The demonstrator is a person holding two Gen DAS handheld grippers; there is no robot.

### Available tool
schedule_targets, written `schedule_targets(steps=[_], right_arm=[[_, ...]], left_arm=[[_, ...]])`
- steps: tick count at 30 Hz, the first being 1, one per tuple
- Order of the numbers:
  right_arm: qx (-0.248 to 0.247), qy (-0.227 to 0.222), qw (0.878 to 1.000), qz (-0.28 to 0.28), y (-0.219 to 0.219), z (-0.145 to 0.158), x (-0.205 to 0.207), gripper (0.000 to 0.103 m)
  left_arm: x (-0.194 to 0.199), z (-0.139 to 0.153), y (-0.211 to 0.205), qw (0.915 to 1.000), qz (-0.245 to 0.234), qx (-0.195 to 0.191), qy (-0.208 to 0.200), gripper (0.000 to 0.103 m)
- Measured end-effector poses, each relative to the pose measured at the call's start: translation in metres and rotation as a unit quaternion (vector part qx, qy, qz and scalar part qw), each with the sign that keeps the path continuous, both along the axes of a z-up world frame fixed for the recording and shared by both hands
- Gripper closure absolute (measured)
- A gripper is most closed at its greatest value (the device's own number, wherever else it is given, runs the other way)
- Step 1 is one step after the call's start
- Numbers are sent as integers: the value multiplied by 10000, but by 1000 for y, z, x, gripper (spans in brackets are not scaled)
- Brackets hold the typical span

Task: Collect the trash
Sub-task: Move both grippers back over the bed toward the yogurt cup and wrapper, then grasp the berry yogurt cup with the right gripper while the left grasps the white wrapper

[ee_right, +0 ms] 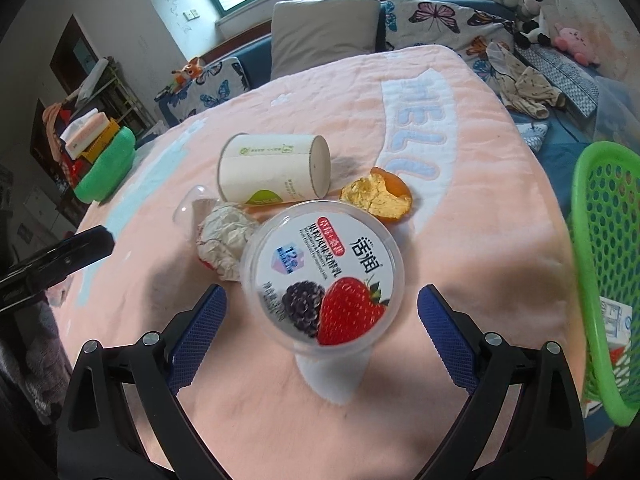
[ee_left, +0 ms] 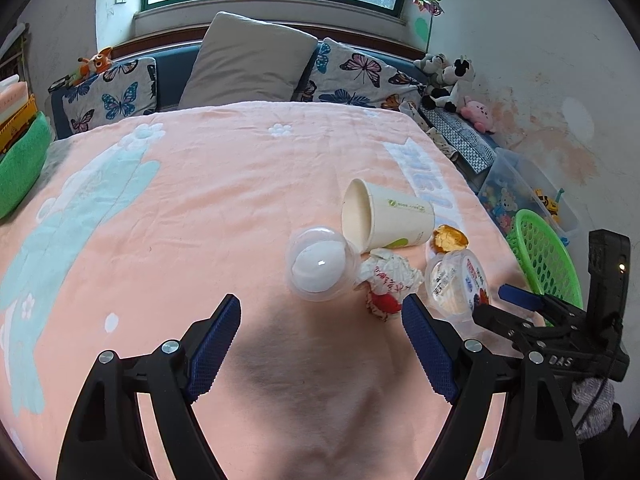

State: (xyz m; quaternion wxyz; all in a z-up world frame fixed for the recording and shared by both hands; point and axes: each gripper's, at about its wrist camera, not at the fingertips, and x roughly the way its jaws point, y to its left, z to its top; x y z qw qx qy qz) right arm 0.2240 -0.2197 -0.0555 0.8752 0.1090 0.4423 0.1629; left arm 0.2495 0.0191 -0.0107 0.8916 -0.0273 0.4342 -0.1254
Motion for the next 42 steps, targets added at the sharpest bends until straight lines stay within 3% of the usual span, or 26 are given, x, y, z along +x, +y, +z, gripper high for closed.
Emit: schedule_targets(steps=[15,18,25,35,42], right_arm=[[-15,168,9998,145,6,-17,17,5],[-26,121,9998,186,9,-16,17,10],[-130,6,9999,114,7,-11,9,11],[-64,-206,9998,-55,-18,8,-12,11],[-17,-310,9993,-221,-39,17,-24,11]], left_arm=[[10,-24,-11,9996,-167,-13,244,23],[11,-28,-16,9993,-224,-16,284,23],[14,-33,-27,9988,-351,-124,330,26],[26,-41,-50,9978,-487,-226,382,31],[40,-49,-68,9978,-499,-192,388,44]])
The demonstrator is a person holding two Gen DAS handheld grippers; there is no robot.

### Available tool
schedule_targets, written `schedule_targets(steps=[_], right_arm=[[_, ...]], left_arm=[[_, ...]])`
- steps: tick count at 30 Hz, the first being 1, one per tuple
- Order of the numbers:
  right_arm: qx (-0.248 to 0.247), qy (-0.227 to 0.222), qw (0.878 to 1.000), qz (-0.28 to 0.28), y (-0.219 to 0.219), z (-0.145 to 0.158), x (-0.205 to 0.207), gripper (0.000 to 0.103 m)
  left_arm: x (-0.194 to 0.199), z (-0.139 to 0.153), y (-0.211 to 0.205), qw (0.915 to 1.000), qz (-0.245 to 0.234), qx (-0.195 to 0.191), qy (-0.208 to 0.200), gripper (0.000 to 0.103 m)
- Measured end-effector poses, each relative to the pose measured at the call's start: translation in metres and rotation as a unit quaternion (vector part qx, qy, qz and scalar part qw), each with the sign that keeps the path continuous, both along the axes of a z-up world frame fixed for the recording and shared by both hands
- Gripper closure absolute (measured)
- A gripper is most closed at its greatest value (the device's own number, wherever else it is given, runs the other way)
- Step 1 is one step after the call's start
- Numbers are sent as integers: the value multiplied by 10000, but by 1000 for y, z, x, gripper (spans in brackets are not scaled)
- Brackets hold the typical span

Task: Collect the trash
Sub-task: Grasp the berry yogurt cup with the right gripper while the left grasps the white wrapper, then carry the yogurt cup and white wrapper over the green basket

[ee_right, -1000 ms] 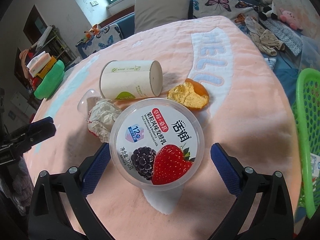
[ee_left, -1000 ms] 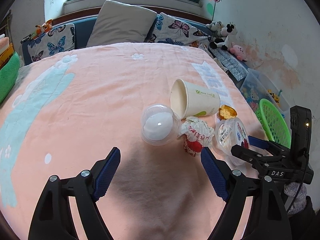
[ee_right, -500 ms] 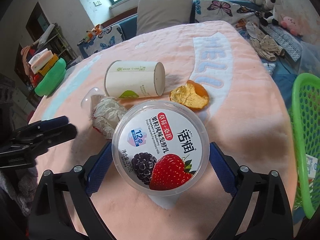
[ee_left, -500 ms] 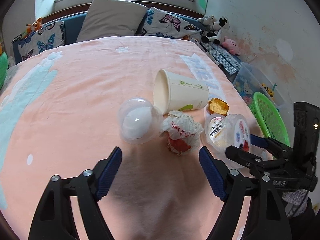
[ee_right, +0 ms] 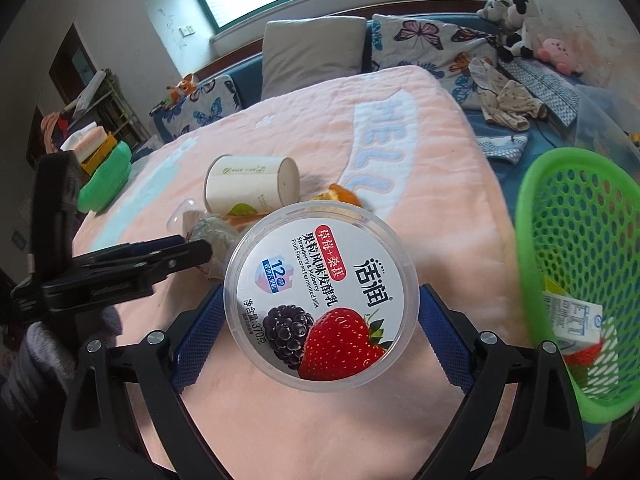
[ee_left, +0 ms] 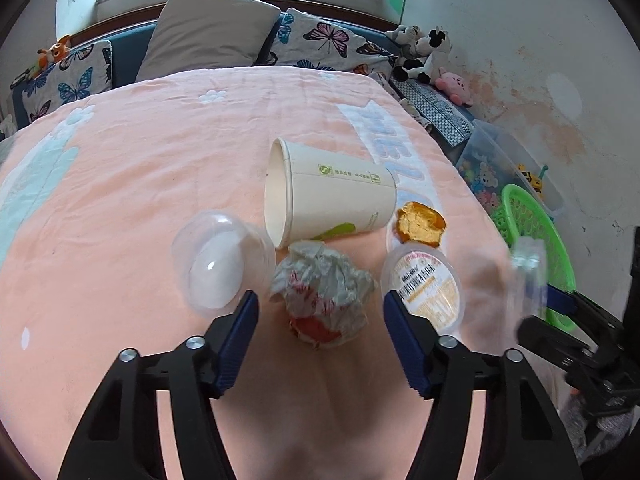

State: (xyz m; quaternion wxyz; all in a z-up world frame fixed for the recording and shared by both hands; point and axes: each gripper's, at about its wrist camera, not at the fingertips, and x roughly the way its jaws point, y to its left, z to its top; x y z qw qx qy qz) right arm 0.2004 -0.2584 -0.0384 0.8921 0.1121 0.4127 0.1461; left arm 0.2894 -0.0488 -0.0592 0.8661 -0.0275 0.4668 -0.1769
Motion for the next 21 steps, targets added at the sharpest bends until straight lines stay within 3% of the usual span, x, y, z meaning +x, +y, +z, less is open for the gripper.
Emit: schedule_targets(steps=[10,12,21], right_arm=[[11,-79,9998,-166,-19,7,-13,11],[27,-90,9997,-214,-24,8,-16,11],[40,-182,9989,-432,-42,15,-30,11]], left_arm=[[8,-5,0,10000,-13,-51,-18,61],[6,-4,0,10000,-49,-64,-39,70],[-10,12,6,9997,-79,-60,-219,73]])
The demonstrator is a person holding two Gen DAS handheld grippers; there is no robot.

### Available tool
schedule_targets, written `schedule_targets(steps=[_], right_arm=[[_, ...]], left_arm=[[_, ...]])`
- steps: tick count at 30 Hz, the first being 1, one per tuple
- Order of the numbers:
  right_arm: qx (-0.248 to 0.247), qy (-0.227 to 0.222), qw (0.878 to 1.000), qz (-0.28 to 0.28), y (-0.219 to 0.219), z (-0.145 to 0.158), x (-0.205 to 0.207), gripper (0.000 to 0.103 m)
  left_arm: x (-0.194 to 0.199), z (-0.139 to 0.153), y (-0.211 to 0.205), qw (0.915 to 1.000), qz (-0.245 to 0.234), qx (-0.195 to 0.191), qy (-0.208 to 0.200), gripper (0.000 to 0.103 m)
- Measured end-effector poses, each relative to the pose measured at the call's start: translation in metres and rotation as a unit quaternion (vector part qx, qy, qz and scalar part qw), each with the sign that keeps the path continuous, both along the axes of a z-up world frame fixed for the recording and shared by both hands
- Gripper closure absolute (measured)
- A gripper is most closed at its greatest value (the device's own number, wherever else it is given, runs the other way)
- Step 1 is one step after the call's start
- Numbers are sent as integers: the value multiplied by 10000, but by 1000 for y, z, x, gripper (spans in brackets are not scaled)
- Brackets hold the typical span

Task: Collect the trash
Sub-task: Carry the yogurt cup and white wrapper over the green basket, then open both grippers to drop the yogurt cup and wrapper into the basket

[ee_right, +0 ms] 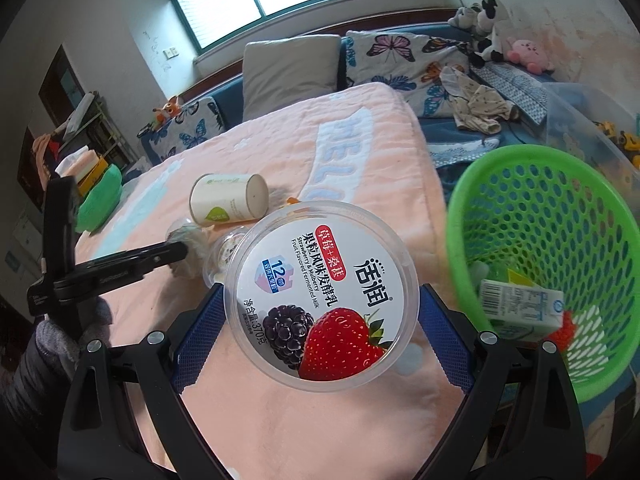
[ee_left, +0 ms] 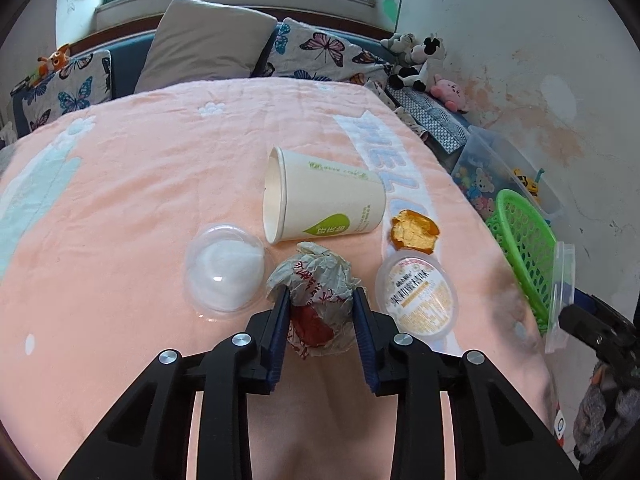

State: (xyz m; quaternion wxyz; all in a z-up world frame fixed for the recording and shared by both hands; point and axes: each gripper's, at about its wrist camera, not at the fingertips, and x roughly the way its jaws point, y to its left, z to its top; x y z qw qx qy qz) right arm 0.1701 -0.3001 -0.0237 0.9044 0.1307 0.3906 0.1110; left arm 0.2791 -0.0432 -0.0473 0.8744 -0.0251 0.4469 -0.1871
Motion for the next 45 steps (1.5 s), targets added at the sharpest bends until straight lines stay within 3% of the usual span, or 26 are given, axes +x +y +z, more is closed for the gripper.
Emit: schedule_targets(steps=[11,23,31,37,45], right_arm=[[-55,-73,9988,-489,-44,8,-15,11],[-267,77,9916,-1266,-121,2,-24,11],[-351,262,9862,-1596,-159,-13,-23,10],[-143,439,9828,-1786,-185,-28,-22,10],[-50,484,9818,-1834,-197,-35,-24,7]], left_arm=[[-27,46,-10,9987,-246,-23,-454,73],[-32,76,-94,9928,-971,-77,-695,73],[-29,78,-149,9882,-1378,-7,-670,73],[-29,74,-191,9841,-1670,54,-602,73],[-26,66,-240,9788,-1997,49,-460,73]])
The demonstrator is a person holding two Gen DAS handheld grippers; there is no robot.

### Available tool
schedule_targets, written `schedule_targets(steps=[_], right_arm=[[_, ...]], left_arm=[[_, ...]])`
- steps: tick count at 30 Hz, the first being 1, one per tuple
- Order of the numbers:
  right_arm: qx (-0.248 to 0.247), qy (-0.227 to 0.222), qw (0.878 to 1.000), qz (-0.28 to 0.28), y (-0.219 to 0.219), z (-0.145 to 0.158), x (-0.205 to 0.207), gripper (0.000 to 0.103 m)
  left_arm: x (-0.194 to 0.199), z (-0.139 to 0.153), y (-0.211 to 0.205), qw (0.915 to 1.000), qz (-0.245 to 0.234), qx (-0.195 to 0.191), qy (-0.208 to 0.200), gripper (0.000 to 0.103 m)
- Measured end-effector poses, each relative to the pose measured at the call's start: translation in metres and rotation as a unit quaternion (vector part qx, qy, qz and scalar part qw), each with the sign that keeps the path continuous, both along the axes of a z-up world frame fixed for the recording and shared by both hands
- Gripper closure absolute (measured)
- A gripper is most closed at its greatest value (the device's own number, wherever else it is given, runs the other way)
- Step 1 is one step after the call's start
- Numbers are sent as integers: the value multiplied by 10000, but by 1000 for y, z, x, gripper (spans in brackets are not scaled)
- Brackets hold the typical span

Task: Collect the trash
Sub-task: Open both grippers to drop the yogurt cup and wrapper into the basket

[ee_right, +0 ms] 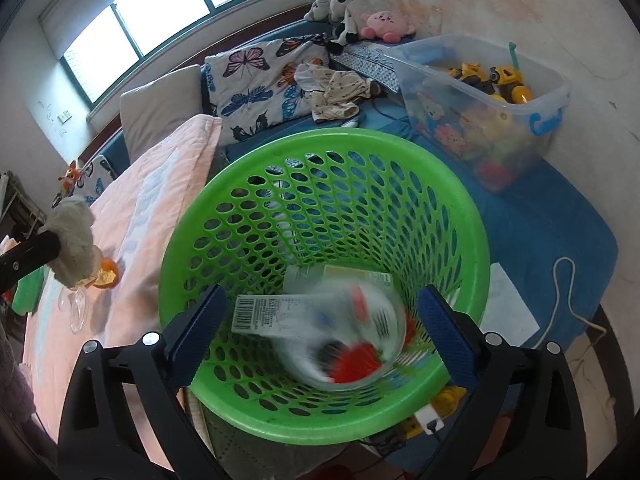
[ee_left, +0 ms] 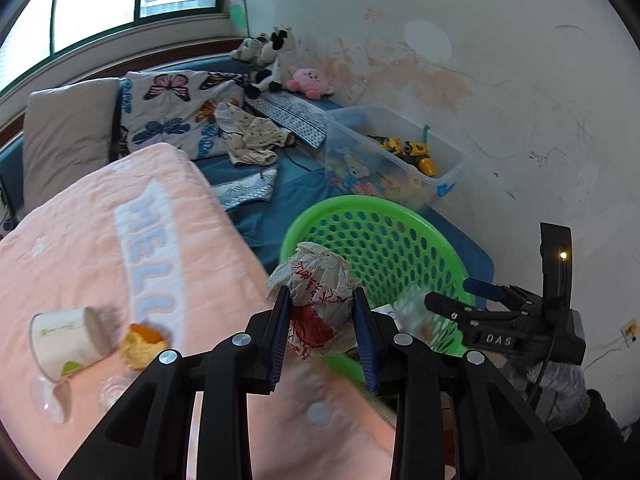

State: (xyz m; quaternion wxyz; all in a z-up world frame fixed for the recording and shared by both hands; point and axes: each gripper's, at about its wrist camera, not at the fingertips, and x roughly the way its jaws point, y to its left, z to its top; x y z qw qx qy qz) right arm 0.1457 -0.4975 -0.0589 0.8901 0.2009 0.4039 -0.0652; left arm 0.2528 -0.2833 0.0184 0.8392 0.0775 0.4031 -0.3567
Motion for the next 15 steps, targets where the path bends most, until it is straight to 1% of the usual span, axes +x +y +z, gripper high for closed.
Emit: schedule_targets(steps=[5,9,15], right_arm=[[0,-82,10000,-13,-1,4,-9,6],[43,-166,9999,-26,-2,9,-18,6],[-157,-202,9997,-41,5,12,-29,7]], left_arm=[[2,-8,-23,9998,-157,63,85,73],[6,-21,-40,9994,-232,153,222,72],[10,-36,-55,9984,-306,256,391,71]])
